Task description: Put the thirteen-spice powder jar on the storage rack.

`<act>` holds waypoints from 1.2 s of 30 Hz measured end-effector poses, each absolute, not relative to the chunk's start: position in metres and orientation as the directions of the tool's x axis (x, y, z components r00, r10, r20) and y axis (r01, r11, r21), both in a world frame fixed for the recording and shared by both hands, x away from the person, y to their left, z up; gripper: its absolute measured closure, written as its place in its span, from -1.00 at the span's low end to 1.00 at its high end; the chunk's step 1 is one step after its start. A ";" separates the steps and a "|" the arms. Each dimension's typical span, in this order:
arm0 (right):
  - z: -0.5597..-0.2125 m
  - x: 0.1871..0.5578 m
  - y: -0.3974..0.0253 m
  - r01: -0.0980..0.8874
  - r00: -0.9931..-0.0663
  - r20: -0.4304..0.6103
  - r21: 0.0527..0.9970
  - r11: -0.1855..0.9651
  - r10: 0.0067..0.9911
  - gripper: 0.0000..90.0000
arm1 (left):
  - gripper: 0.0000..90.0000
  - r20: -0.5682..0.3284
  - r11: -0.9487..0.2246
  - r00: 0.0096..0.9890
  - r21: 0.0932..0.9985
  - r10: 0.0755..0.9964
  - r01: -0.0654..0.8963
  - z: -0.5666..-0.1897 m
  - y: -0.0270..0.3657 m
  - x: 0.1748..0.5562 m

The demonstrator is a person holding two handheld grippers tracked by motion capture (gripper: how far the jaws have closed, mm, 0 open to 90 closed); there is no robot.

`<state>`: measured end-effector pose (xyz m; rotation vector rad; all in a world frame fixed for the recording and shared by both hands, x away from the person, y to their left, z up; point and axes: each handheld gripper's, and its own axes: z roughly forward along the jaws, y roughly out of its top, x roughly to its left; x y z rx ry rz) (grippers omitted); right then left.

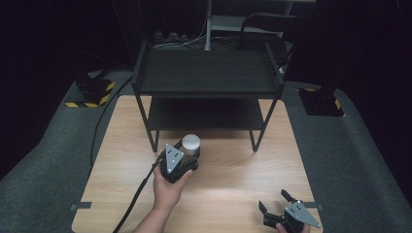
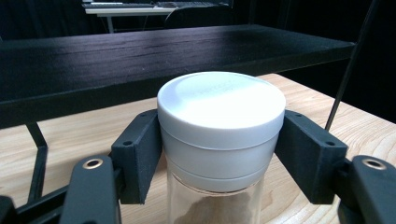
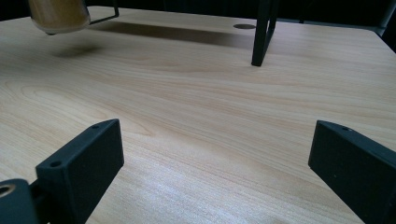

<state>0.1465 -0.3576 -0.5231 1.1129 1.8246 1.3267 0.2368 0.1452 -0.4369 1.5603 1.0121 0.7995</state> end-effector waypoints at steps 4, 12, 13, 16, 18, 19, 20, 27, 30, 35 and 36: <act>-0.523 0.146 -0.357 0.271 -0.455 -0.004 0.952 0.143 0.890 -0.93 | -0.26 -0.026 -0.069 0.416 0.975 0.909 0.211 -0.438 0.146 0.236; -0.523 0.146 -0.358 0.271 -0.456 -0.004 0.952 0.143 0.890 -0.93 | -0.26 -0.033 -0.065 0.420 0.974 0.907 0.217 -0.437 0.147 0.235; -0.523 0.146 -0.358 0.271 -0.456 -0.004 0.952 0.143 0.890 -0.93 | -0.26 -0.036 -0.061 0.418 0.974 0.908 0.216 -0.434 0.147 0.236; -0.523 0.147 -0.358 0.272 -0.456 -0.003 0.952 0.142 0.890 -0.93 | -0.26 -0.040 -0.056 0.419 0.975 0.907 0.214 -0.429 0.148 0.236; -0.523 0.146 -0.357 0.272 -0.455 -0.003 0.952 0.142 0.891 -0.93 | -0.26 -0.037 -0.057 0.419 0.976 0.907 0.209 -0.424 0.148 0.236; -0.523 0.146 -0.357 0.272 -0.455 -0.003 0.952 0.141 0.891 -0.93 | -0.26 -0.042 -0.051 0.417 0.977 0.908 0.208 -0.420 0.148 0.236; -0.523 0.146 -0.357 0.272 -0.454 -0.003 0.952 0.142 0.891 -0.93 | -0.26 -0.040 -0.051 0.418 0.978 0.908 0.204 -0.416 0.148 0.236; -0.523 0.146 -0.357 0.272 -0.454 -0.003 0.952 0.142 0.891 -0.93 | -0.26 -0.036 -0.048 0.421 0.981 0.907 0.187 -0.389 0.152 0.235; -0.523 0.147 -0.357 0.272 -0.454 -0.002 0.952 0.141 0.891 -0.93 | -0.26 -0.035 -0.044 0.420 0.983 0.907 0.176 -0.375 0.154 0.235; -0.523 0.147 -0.357 0.273 -0.454 -0.002 0.952 0.141 0.891 -0.93 | -0.26 -0.031 -0.043 0.412 0.985 0.911 0.169 -0.354 0.155 0.238; -0.523 0.146 -0.357 0.272 -0.454 -0.002 0.952 0.141 0.891 -0.93 | -0.26 -0.025 -0.046 0.407 0.985 0.913 0.163 -0.345 0.155 0.240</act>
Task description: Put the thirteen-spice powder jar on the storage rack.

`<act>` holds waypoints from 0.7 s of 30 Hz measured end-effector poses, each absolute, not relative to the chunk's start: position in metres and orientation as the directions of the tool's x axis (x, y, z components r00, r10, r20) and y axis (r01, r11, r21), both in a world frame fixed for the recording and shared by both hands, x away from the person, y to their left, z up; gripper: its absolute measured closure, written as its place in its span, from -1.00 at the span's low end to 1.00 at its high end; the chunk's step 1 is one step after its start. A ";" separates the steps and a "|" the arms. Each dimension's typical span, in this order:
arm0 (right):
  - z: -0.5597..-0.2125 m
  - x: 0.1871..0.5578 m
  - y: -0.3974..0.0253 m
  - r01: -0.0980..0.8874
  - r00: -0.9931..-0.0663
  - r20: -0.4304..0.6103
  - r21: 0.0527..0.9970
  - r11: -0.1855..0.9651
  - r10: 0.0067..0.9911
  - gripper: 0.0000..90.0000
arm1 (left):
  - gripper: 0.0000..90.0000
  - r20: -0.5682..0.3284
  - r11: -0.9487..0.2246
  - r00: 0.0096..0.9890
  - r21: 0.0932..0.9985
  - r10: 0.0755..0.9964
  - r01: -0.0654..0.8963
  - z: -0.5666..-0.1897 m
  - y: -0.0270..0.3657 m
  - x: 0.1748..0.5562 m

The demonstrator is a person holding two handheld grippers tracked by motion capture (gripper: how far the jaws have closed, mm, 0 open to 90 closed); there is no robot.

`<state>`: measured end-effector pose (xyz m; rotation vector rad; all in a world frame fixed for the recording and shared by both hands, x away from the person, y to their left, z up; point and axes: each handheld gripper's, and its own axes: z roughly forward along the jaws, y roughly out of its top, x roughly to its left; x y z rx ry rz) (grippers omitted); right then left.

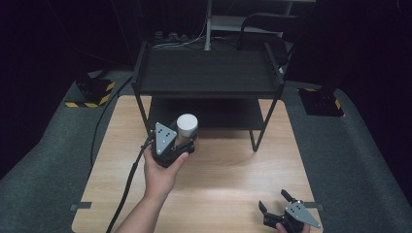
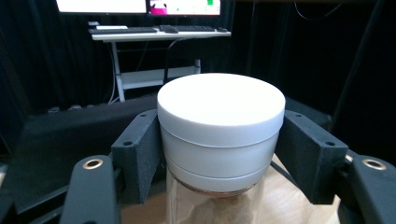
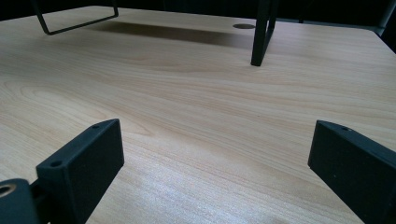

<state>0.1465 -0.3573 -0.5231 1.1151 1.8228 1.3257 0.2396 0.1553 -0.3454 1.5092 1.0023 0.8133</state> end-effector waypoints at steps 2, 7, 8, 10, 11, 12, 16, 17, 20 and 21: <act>-0.523 0.146 -0.357 0.273 -0.453 -0.001 0.952 0.140 0.891 -0.93 | -0.26 -0.022 -0.047 0.404 0.986 0.914 0.161 -0.342 0.155 0.241; -0.523 0.146 -0.357 0.272 -0.454 -0.001 0.952 0.140 0.891 -0.93 | -0.26 -0.005 -0.060 0.397 0.987 0.918 0.150 -0.324 0.153 0.248; -0.523 0.146 -0.357 0.272 -0.454 -0.001 0.952 0.140 0.891 -0.93 | -0.26 -0.005 -0.060 0.397 0.987 0.918 0.150 -0.324 0.153 0.248; -0.523 0.146 -0.358 0.272 -0.455 -0.001 0.952 0.139 0.891 -0.93 | -0.26 0.001 -0.064 0.391 0.987 0.920 0.149 -0.321 0.151 0.251; -0.523 0.146 -0.358 0.272 -0.454 0.000 0.952 0.139 0.891 -0.93 | -0.26 0.000 -0.064 0.390 0.986 0.921 0.151 -0.320 0.150 0.252; -0.523 0.146 -0.358 0.272 -0.455 0.000 0.952 0.139 0.891 -0.93 | -0.26 -0.005 -0.059 0.387 0.986 0.922 0.155 -0.319 0.150 0.254; -0.523 0.147 -0.358 0.271 -0.456 0.000 0.953 0.139 0.890 -0.93 | -0.26 -0.005 -0.058 0.378 0.986 0.926 0.157 -0.319 0.147 0.259; -0.524 0.147 -0.358 0.270 -0.457 -0.001 0.953 0.139 0.890 -0.93 | -0.26 -0.009 -0.054 0.374 0.986 0.927 0.159 -0.319 0.146 0.261; -0.524 0.147 -0.358 0.270 -0.458 0.000 0.953 0.139 0.889 -0.93 | -0.26 -0.009 -0.053 0.366 0.986 0.931 0.158 -0.319 0.144 0.264; -0.524 0.147 -0.358 0.270 -0.458 -0.001 0.953 0.140 0.889 -0.93 | -0.26 -0.010 -0.051 0.363 0.986 0.932 0.156 -0.319 0.143 0.265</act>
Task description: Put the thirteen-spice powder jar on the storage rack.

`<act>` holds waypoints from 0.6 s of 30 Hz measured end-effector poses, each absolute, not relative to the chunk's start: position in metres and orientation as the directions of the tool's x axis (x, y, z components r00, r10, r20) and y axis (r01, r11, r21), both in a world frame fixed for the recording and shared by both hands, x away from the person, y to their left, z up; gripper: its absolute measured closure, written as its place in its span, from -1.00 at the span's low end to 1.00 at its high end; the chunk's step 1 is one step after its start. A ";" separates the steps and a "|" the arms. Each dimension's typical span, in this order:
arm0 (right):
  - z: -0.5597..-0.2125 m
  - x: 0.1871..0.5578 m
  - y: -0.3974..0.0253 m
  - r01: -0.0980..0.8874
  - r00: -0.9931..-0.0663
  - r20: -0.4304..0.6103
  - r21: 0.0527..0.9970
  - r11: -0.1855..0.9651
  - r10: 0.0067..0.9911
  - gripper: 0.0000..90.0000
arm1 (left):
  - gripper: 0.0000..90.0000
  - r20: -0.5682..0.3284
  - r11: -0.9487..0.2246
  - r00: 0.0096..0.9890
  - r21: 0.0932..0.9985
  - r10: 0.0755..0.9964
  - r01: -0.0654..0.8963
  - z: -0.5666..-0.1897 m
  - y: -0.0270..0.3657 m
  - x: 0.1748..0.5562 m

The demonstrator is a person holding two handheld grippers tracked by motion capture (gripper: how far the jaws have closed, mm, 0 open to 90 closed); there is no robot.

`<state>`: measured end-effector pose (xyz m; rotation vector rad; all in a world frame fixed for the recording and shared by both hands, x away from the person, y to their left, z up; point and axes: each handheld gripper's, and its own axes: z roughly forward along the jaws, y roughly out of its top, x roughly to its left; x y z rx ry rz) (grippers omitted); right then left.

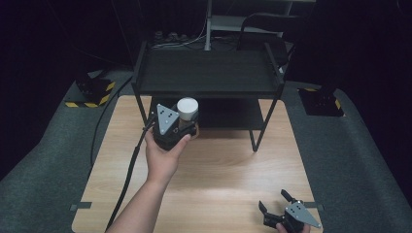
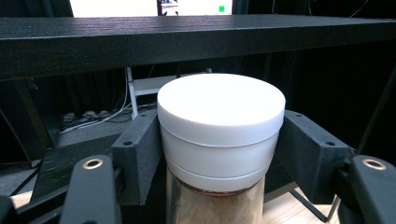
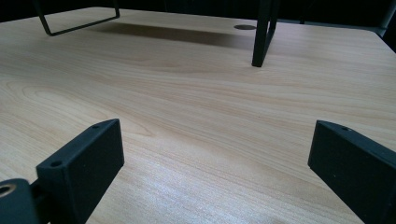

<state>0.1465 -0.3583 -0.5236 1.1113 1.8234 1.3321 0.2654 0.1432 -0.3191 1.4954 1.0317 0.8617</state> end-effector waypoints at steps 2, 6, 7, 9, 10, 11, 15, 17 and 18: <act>-0.524 0.147 -0.358 0.270 -0.459 0.000 0.953 0.139 0.889 -0.93 | -0.26 -0.005 -0.056 0.358 0.985 0.934 0.161 -0.318 0.141 0.269; -0.524 0.147 -0.359 0.269 -0.460 0.001 0.953 0.139 0.888 -0.93 | -0.26 0.000 -0.061 0.349 0.985 0.937 0.163 -0.318 0.137 0.275; -0.524 0.147 -0.359 0.269 -0.460 0.001 0.953 0.138 0.888 -0.93 | -0.26 -0.006 -0.053 0.342 0.985 0.940 0.165 -0.318 0.136 0.277; -0.524 0.147 -0.359 0.269 -0.461 0.001 0.953 0.139 0.888 -0.93 | -0.26 -0.002 -0.057 0.335 0.984 0.942 0.166 -0.318 0.135 0.282; -0.524 0.146 -0.359 0.269 -0.461 0.002 0.953 0.137 0.887 -0.93 | -0.26 0.005 -0.058 0.320 0.986 0.947 0.157 -0.319 0.132 0.284; -0.524 0.146 -0.359 0.269 -0.461 0.002 0.953 0.137 0.887 -0.93 | -0.26 0.005 -0.058 0.320 0.986 0.947 0.157 -0.319 0.132 0.284; -0.524 0.146 -0.359 0.268 -0.461 0.004 0.954 0.135 0.887 -0.93 | -0.26 0.010 -0.062 0.308 0.985 0.951 0.162 -0.318 0.131 0.292; -0.524 0.146 -0.360 0.267 -0.462 0.002 0.954 0.137 0.887 -0.93 | -0.26 0.007 -0.059 0.302 0.985 0.953 0.165 -0.318 0.130 0.294; -0.524 0.146 -0.360 0.267 -0.462 0.003 0.954 0.136 0.887 -0.93 | -0.26 0.003 -0.055 0.300 0.985 0.954 0.166 -0.318 0.130 0.296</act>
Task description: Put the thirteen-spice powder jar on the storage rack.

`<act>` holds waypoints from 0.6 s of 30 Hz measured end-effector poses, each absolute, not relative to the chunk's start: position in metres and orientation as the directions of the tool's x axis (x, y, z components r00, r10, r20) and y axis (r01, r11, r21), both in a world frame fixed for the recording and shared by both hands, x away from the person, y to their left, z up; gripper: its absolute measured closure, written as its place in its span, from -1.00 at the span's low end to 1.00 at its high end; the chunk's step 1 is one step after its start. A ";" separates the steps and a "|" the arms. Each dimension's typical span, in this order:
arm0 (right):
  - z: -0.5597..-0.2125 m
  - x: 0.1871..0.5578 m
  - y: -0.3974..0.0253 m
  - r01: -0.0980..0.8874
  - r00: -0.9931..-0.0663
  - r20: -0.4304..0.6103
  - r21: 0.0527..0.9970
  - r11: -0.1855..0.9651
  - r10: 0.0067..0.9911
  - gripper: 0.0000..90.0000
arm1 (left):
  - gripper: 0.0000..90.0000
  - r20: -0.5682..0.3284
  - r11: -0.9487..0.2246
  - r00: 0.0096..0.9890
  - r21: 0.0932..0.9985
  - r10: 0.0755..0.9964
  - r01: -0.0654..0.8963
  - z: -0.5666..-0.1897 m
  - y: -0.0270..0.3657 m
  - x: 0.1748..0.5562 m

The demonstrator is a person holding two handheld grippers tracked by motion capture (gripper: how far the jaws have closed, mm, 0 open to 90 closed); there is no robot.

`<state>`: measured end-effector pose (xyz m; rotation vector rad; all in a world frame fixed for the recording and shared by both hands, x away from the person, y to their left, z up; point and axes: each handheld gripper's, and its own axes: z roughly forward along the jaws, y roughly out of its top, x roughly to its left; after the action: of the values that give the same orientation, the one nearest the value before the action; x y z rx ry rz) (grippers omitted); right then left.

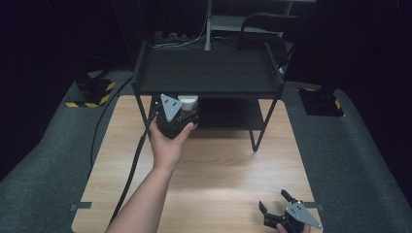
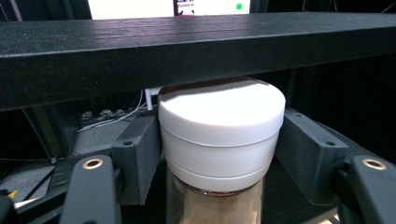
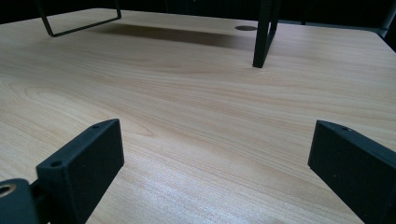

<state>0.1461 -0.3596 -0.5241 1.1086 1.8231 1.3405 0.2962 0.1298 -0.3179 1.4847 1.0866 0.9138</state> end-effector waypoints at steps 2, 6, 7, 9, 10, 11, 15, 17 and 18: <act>-0.524 0.146 -0.360 0.266 -0.462 0.004 0.955 0.134 0.887 -0.93 | -0.26 0.001 -0.053 0.294 0.984 0.956 0.171 -0.319 0.129 0.301; -0.524 0.146 -0.360 0.267 -0.461 0.005 0.955 0.133 0.887 -0.93 | -0.26 0.000 -0.051 0.288 0.984 0.958 0.172 -0.319 0.128 0.305; -0.524 0.146 -0.360 0.265 -0.463 0.004 0.955 0.134 0.887 -0.93 | -0.26 -0.004 -0.048 0.284 0.983 0.959 0.175 -0.319 0.127 0.306; -0.525 0.146 -0.360 0.264 -0.462 0.004 0.955 0.134 0.887 -0.93 | -0.26 -0.006 -0.047 0.283 0.983 0.959 0.179 -0.319 0.127 0.309; -0.524 0.146 -0.360 0.265 -0.462 0.005 0.955 0.133 0.887 -0.93 | -0.26 -0.001 -0.051 0.279 0.983 0.960 0.179 -0.318 0.126 0.311; -0.524 0.146 -0.360 0.266 -0.462 0.005 0.955 0.133 0.887 -0.93 | -0.26 0.005 -0.056 0.277 0.983 0.961 0.177 -0.318 0.125 0.312; -0.525 0.145 -0.360 0.265 -0.461 0.007 0.956 0.130 0.887 -0.93 | -0.26 0.004 -0.056 0.273 0.981 0.962 0.184 -0.318 0.124 0.315; -0.525 0.145 -0.361 0.264 -0.460 0.008 0.956 0.128 0.888 -0.93 | -0.26 0.002 -0.054 0.269 0.981 0.963 0.185 -0.319 0.123 0.316; -0.525 0.145 -0.361 0.264 -0.460 0.008 0.956 0.128 0.888 -0.93 | -0.26 0.004 -0.057 0.269 0.981 0.963 0.187 -0.319 0.123 0.317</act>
<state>0.1454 -0.3606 -0.5249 1.1111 1.8152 1.3488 0.3171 0.1229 -0.3190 1.4887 1.1260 0.9286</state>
